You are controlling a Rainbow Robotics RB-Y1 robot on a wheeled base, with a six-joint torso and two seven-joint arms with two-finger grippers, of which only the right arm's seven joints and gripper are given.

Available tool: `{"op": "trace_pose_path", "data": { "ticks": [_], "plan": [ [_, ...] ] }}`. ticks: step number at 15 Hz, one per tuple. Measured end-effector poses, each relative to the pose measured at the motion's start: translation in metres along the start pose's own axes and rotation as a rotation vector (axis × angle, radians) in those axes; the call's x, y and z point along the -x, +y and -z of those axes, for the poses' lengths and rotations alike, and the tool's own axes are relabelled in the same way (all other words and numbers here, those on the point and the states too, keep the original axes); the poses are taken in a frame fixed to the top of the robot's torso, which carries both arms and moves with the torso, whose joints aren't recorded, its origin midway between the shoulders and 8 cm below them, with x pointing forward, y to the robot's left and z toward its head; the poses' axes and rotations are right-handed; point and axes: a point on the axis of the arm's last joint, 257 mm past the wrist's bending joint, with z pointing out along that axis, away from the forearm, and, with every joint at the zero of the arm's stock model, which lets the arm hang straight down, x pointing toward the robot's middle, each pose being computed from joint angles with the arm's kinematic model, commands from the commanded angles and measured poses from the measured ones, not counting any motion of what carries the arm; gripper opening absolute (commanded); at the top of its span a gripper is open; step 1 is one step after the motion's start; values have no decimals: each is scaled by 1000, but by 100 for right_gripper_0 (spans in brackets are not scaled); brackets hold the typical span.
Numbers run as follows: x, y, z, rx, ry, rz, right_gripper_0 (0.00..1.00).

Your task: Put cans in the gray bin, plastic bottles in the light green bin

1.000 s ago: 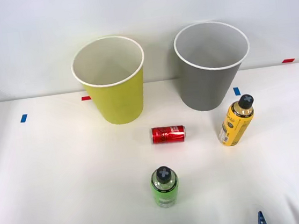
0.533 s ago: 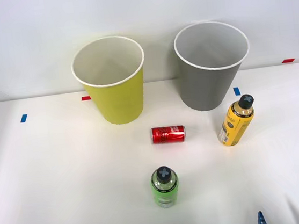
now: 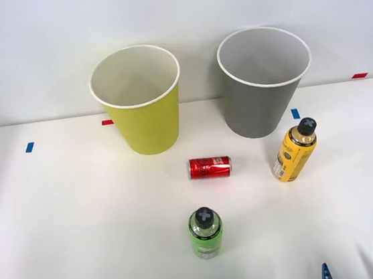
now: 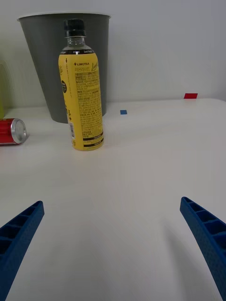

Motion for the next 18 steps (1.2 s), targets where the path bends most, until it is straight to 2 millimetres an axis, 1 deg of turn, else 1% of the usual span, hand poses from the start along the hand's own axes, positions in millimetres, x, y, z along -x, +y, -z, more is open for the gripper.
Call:
{"op": "trace_pose_path", "data": {
  "ticks": [18],
  "plan": [
    [0,0,0,0,0,0,100]
  ]
}}
